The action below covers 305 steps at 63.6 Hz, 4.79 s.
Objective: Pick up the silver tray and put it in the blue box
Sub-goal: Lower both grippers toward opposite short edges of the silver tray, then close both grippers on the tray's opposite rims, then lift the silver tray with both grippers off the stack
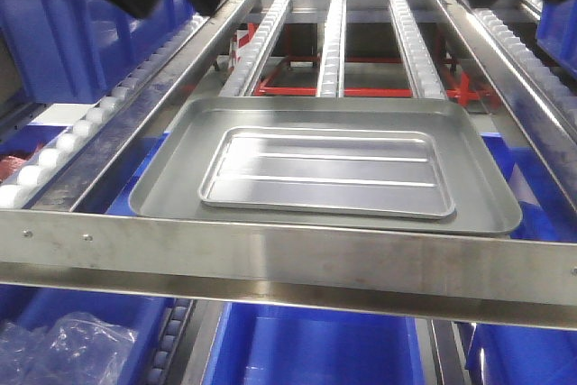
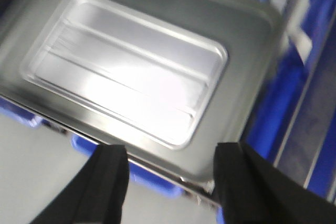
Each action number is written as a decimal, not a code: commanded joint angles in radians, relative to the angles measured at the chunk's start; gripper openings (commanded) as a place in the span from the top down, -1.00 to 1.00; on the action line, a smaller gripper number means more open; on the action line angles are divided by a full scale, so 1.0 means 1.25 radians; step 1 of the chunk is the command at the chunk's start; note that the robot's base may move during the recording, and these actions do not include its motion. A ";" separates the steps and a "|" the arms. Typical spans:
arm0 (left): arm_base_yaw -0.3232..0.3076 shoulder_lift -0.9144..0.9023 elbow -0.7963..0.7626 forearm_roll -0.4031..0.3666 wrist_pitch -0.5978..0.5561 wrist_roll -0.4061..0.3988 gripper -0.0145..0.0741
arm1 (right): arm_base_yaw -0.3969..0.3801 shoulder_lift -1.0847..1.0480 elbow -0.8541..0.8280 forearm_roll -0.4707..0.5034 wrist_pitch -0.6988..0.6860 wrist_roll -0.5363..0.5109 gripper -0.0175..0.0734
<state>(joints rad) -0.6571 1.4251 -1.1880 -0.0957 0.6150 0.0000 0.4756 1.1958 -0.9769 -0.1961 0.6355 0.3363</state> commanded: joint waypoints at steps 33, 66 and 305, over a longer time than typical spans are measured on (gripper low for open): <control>-0.004 0.293 -0.285 0.252 0.099 -0.365 -0.08 | -0.083 0.334 -0.270 -0.009 0.095 0.156 -0.41; 0.066 0.378 -0.298 0.197 0.059 -0.383 -0.08 | -0.100 0.446 -0.270 0.025 0.010 0.155 -0.41; -0.085 -0.048 -0.105 0.198 0.301 -0.377 0.89 | 0.022 -0.064 -0.090 -0.021 0.300 0.124 0.49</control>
<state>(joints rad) -0.7653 1.4030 -1.2995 0.0693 0.9684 -0.4897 0.5111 1.1390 -1.0626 -0.1194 0.9944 0.5142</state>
